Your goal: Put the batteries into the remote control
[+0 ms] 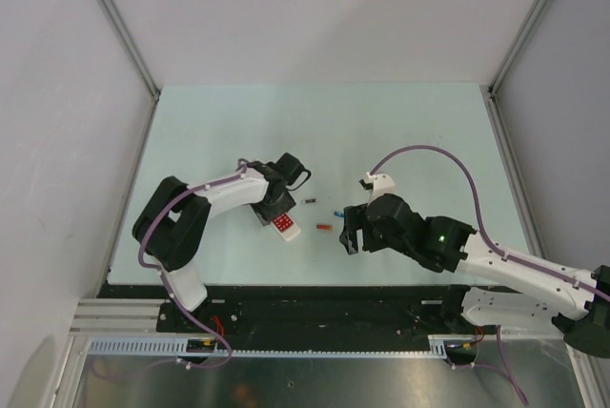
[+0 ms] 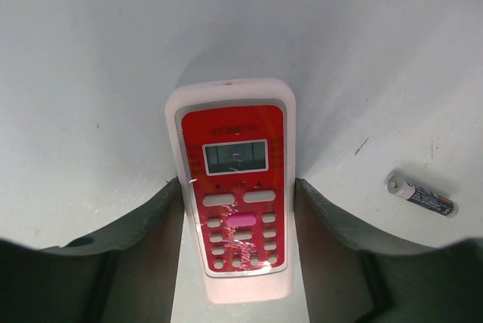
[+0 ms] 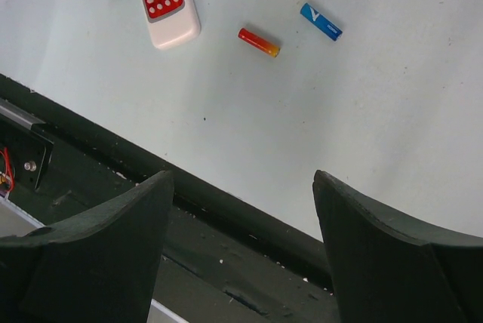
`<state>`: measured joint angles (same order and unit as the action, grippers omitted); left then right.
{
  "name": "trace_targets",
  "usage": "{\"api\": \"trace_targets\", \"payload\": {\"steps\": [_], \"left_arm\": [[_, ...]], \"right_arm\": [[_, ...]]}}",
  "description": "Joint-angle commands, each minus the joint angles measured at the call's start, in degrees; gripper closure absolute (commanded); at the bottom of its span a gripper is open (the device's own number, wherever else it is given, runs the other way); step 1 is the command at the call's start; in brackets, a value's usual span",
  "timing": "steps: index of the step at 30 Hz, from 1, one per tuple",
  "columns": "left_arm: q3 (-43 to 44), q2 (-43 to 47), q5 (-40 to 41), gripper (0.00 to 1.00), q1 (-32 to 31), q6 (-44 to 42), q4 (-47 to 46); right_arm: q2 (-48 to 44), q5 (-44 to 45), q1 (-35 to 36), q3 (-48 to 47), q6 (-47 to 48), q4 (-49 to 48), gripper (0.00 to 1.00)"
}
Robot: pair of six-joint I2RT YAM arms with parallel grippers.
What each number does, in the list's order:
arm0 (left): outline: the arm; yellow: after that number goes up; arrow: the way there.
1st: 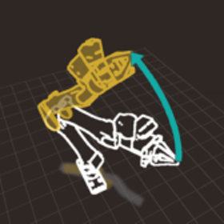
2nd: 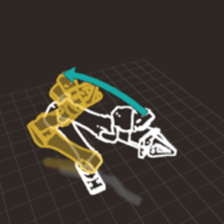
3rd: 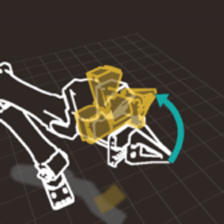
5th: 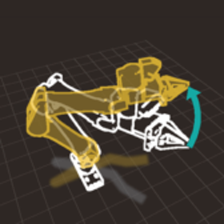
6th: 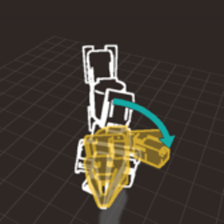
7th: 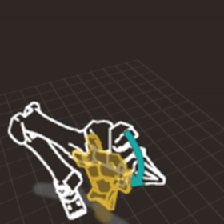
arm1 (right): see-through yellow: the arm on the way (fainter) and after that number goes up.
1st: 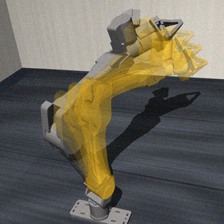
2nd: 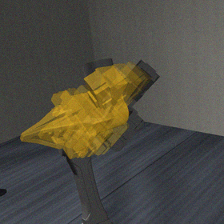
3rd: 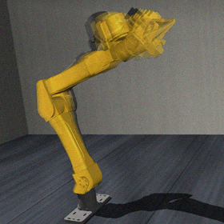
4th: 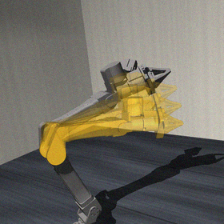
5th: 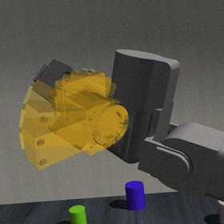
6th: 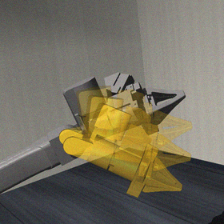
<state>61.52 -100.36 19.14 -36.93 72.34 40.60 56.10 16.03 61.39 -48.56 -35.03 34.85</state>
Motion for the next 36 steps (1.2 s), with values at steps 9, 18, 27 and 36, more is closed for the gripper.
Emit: {"api": "trace_targets", "payload": {"steps": [9,18,27,36], "left_arm": [[-4.47,3.84,-4.10,0.91,0.19,-4.56,-7.01],[-2.89,18.52,-12.79,1.00,0.10,-17.65,-17.21],[-20.27,40.12,-20.80,1.00,0.19,-22.57,-39.62],[-29.52,55.52,-31.26,1.00,1.42,-29.79,-53.60]], "right_arm": [[-1.16,0.93,-0.30,0.04,-1.54,-1.54,0.21],[-6.87,2.43,-3.90,0.04,2.33,-4.88,0.21],[-9.33,-3.10,-7.67,1.53,1.45,-10.76,0.20],[-9.43,-28.94,-14.10,5.13,-3.55,-24.90,0.17]]}}
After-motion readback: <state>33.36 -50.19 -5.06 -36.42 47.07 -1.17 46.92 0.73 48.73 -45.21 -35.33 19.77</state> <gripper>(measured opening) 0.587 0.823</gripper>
